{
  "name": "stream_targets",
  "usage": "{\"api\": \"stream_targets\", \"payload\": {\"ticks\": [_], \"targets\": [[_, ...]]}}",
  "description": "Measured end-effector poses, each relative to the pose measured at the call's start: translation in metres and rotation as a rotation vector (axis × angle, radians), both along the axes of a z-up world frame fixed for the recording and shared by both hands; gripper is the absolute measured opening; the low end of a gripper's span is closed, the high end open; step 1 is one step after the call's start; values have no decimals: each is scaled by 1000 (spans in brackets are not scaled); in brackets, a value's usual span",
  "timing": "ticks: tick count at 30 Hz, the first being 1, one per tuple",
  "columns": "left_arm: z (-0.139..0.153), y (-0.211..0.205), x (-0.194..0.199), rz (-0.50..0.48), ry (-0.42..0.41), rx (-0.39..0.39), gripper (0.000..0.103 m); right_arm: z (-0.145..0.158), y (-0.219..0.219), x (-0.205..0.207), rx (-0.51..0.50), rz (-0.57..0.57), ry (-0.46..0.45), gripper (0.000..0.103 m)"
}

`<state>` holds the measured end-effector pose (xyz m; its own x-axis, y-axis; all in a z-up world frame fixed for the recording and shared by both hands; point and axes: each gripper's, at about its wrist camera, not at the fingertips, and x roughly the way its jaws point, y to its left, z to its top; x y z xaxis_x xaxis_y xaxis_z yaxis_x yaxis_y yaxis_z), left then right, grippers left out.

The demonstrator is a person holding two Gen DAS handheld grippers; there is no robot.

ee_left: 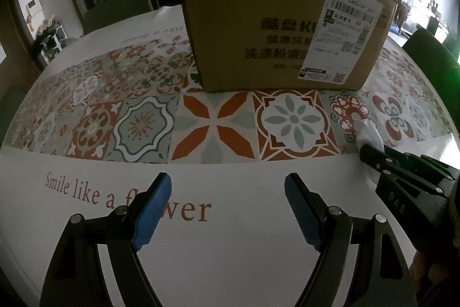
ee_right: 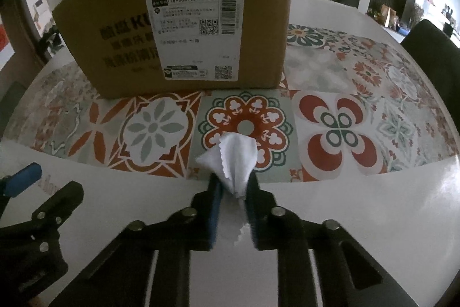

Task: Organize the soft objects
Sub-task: 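Lift and carry the white cloth with the right gripper over the box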

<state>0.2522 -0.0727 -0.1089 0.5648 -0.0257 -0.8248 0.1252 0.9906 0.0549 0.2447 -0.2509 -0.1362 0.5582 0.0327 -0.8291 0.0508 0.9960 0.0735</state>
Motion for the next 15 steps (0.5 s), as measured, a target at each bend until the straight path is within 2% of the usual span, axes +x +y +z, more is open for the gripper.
{"api": "stream_targets", "payload": {"ticks": [15], "targets": [[32, -2, -14, -26, -84, -27, 81, 45, 4, -35, 42, 15, -96, 13]]}}
